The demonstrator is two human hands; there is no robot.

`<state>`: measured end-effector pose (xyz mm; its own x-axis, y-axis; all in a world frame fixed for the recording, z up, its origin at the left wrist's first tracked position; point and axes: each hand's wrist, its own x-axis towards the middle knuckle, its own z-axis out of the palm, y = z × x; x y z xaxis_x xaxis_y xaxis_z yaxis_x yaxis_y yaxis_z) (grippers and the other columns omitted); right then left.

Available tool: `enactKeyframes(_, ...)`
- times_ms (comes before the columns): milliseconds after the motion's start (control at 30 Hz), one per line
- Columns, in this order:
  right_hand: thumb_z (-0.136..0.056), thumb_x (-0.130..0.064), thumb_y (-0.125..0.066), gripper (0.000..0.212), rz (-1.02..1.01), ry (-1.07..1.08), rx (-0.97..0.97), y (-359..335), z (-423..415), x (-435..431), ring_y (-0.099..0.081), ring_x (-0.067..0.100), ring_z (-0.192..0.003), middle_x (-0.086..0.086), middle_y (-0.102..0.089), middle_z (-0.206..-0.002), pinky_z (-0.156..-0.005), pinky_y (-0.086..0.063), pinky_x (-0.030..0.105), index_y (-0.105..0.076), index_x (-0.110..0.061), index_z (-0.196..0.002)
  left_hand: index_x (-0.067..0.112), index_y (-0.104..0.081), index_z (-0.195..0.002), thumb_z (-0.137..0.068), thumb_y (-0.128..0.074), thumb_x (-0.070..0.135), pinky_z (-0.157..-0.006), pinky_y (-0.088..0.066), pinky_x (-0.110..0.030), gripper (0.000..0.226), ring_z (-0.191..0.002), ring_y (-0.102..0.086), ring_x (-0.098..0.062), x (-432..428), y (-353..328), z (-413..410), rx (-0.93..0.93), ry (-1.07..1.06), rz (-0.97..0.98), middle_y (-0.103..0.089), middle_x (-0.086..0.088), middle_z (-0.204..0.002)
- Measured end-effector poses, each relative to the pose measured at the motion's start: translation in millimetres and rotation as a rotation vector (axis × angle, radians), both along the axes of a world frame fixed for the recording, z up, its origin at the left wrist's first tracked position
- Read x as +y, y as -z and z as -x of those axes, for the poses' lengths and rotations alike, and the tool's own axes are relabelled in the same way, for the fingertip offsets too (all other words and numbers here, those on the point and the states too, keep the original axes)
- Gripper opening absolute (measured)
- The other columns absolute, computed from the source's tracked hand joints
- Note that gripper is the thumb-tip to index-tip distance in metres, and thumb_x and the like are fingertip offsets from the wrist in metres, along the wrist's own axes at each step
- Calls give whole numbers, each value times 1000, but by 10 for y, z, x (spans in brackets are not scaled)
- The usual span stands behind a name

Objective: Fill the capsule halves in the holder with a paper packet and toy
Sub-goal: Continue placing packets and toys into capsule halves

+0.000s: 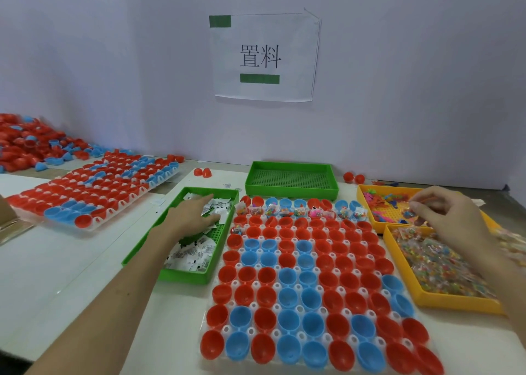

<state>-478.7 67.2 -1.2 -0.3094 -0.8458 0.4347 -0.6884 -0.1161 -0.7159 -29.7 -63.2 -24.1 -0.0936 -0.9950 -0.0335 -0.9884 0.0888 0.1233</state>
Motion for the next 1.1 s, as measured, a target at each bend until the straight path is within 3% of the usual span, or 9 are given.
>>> enactKeyframes(133,-94,-16,-68,6,2,0,-18,-29,4,-46,-69,16,-67,-1,-74,-76,-55,-43,25,-67,-20,-89,26,-62,-131,-96,-62,40,-103,-47,-41,38,-124,-56,-21,35,-84,-11,107,64,72,-54,-3,-145)
enactKeyframes(200,-94,-16,-68,5,-6,-7,-13,-11,-7,-43,-69,17,-67,0,-74,-77,-57,-43,26,-67,-19,-90,27,-69,-117,-93,-68,34,-85,-52,-29,25,-105,-61,-12,125,-80,-4,129,87,126,-66,4,-129)
enactKeyframes(300,-93,-17,-68,4,-9,-16,3,16,-12,-24,-67,7,-61,-4,-73,-74,-56,-43,26,-67,-19,-90,31,-72,-104,-89,-71,32,-57,-36,-15,15,-85,-57,-3,275,-38,3,117,91,208,-71,13,-109)
enactKeyframes(400,-93,-16,-69,4,6,-18,7,14,-15,-21,-66,2,-59,-11,-72,-69,-53,-46,26,-68,-21,-93,33,-75,-93,-88,-73,38,-58,-39,-20,8,-78,-57,-2,372,-57,-18,156,55,274,-73,16,-98)
enactKeyframes(533,-93,-17,-68,10,29,-38,-3,3,-33,-35,-67,3,-61,-17,-72,-69,-49,-49,14,-68,-25,-100,33,-79,-87,-81,-70,61,-58,-48,-25,30,-69,-59,-4,436,-97,-55,277,-52,412,-71,13,-81)
enactKeyframes(733,-94,-14,-67,12,16,-72,1,25,-56,-41,-65,5,-59,-8,-74,-78,-50,-50,14,-69,-25,-97,16,-79,-86,-86,-78,30,-76,-60,-37,14,-70,-66,-6,524,-92,-6,531,-43,448,-74,5,-77)
enactKeyframes(933,-93,-12,-66,13,71,-153,-125,-71,-233,-16,-65,10,-58,-6,-75,-80,-54,-51,14,-71,-23,-97,13,-67,-67,-79,-83,16,-66,-54,-31,20,-69,-69,-23,746,-200,175,1075,-123,492,-70,-2,-64)
enactKeyframes(1000,-93,-10,-66,13,87,-209,-168,-110,-352,-7,-63,9,-56,-5,-75,-79,-55,-54,17,-72,-21,-96,12,-66,-68,-77,-82,9,-65,-56,-31,19,-70,-70,-25,789,-185,270,1150,-140,507,-70,-5,-65)
enactKeyframes(1100,-93,-5,-65,13,78,-274,-174,-128,-478,-3,-62,11,-55,-3,-74,-74,-57,-55,19,-71,-17,-95,13,-67,-70,-78,-82,10,-57,-49,-12,17,-62,-67,-9,800,-103,372,1100,-162,541,-70,0,-64)
